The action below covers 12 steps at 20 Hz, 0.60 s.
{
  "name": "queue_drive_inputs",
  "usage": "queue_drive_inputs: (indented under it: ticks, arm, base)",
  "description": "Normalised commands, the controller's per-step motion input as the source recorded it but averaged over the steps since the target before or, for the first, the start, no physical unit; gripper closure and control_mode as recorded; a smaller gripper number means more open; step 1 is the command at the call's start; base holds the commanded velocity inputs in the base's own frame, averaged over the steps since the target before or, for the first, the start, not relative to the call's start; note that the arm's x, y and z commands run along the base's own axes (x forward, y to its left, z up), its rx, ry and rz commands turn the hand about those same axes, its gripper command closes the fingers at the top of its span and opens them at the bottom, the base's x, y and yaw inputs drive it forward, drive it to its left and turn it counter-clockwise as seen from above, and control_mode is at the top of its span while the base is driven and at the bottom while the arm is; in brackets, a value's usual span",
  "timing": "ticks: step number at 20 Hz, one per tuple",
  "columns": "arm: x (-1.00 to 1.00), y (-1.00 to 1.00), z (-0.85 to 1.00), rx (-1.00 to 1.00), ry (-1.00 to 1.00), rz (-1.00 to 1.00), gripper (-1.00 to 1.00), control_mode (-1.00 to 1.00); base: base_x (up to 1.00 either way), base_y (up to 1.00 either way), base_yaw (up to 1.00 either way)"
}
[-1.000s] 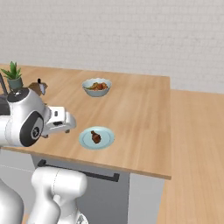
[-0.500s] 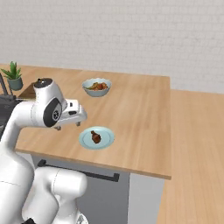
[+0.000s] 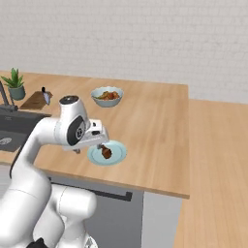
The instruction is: Pick up the knife from the drawer and place it on the cutting board. Then place the meat from the plate to the cutting board.
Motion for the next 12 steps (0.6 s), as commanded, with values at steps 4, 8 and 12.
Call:
queue_drive_inputs:
  ticks: [4, 8, 12]
  arm:
    - [0.1, -0.18, -0.21, 0.0, 0.09, 0.0, -1.0, -1.0]
    - [0.15, -0.13, -0.21, 0.0, 0.08, 0.0, -1.0, -1.0]
    - [0.47, -0.01, -0.22, 0.0, 0.08, 0.0, -1.0, -1.0]
  base:
    - [0.0, 0.0, 0.0]
    - [0.0, 0.0, 0.0]
    - [0.0, 0.0, 0.0]
